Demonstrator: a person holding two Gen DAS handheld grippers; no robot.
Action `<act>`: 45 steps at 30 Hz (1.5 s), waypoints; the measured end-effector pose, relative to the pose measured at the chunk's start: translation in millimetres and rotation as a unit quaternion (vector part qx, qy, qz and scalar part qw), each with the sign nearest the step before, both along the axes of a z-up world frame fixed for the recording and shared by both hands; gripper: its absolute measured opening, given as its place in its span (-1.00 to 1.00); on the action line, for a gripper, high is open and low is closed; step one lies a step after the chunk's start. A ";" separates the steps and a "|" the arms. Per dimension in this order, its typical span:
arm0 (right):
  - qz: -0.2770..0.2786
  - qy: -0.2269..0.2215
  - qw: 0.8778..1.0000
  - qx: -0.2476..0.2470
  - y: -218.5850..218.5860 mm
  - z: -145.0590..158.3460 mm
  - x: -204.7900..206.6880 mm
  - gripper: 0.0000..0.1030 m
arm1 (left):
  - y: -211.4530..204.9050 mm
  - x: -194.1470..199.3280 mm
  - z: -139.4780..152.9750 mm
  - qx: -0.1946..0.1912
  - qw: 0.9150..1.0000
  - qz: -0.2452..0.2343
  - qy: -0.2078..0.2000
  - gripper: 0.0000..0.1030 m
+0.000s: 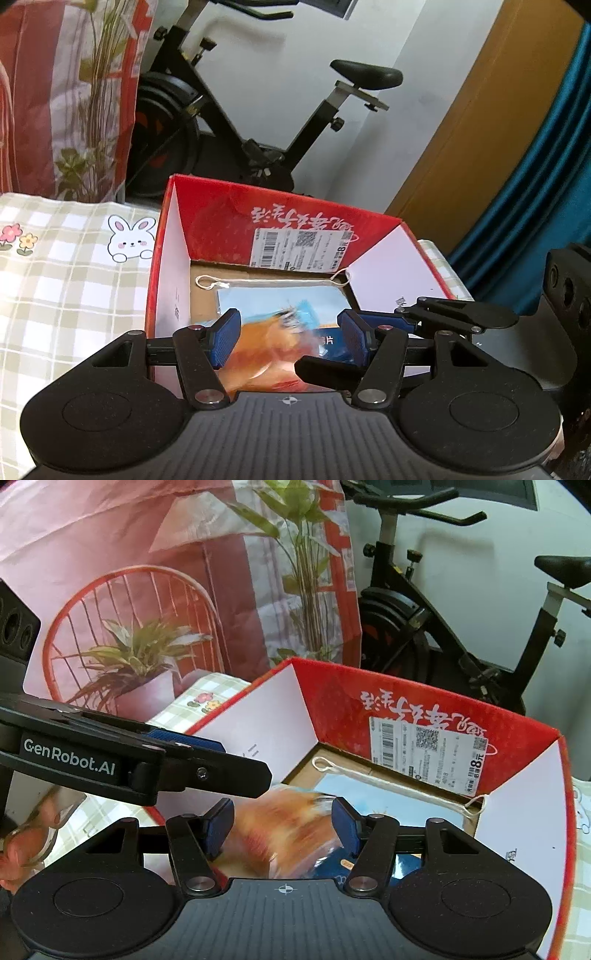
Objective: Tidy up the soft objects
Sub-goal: 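Carry the bread roll over the red box, lower it inside, open both grippers, then move both grippers to the orange floral oven mitt and close on it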
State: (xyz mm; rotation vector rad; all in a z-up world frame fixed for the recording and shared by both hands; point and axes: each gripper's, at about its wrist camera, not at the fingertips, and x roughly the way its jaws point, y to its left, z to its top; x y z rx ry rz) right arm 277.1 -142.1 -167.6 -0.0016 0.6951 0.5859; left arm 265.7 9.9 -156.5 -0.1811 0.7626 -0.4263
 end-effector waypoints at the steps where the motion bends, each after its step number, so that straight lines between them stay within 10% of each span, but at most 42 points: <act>1: -0.001 -0.001 1.000 0.001 -0.6 2.3 -3.0 0.07 | -0.3 -3.0 2.1 0.001 1.000 -0.001 -0.004 0.21; 21: -0.030 -0.046 0.998 0.000 -16.4 31.6 -99.4 0.07 | 16.2 -89.3 13.9 0.031 0.999 0.006 -0.039 0.21; 45: -0.135 0.041 0.989 0.035 -45.3 -49.8 -188.6 0.18 | 14.6 -144.8 -60.2 0.029 0.999 -0.006 0.012 0.17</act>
